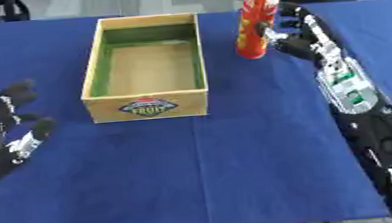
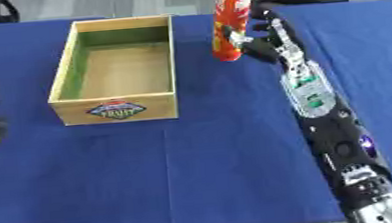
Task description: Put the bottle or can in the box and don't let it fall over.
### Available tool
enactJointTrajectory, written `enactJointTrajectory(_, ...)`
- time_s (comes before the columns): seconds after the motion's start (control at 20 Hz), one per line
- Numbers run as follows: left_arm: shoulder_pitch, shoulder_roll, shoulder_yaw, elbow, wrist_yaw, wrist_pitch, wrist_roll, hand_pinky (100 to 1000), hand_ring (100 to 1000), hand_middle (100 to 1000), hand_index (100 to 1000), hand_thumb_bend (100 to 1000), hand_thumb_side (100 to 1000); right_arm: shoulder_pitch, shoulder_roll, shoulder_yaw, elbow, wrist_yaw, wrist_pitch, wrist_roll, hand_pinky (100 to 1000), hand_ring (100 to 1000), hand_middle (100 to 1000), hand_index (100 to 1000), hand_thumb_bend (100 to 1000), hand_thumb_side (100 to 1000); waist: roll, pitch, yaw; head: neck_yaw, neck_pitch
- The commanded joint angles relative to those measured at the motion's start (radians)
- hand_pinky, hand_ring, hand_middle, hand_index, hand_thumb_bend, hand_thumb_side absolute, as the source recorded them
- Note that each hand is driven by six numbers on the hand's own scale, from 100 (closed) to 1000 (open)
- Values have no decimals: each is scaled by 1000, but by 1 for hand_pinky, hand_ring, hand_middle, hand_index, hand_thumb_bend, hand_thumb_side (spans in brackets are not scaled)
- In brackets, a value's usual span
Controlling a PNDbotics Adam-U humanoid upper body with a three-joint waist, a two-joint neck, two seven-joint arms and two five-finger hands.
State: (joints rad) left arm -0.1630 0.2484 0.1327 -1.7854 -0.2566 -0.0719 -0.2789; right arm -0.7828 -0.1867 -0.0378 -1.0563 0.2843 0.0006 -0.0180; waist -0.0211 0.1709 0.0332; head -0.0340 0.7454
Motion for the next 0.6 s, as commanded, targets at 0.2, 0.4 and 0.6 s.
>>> enactJointTrajectory(0.2, -14, 9, -1, -13, 1, -2, -4, 761, 909, 930, 929, 695, 697, -32, 0, -17, 13, 22, 2, -17, 774, 875, 886, 952, 485, 464, 4, -16, 4, -4, -5)
enactJointTrajectory(0.4, -14, 8, -1, -13, 2, -2, -4, 761, 909, 929, 929, 695, 697, -37, 3, -24, 21, 29, 2, -27, 774, 875, 886, 952, 484, 465, 4, -16, 7, -4, -5)
enactJointTrajectory(0.6, -15, 8, -2, -13, 2, -1, -4, 761, 908, 929, 929, 695, 697, -42, 6, -28, 28, 38, 4, -34, 775, 875, 886, 953, 481, 469, 3, -15, 10, -4, -6)
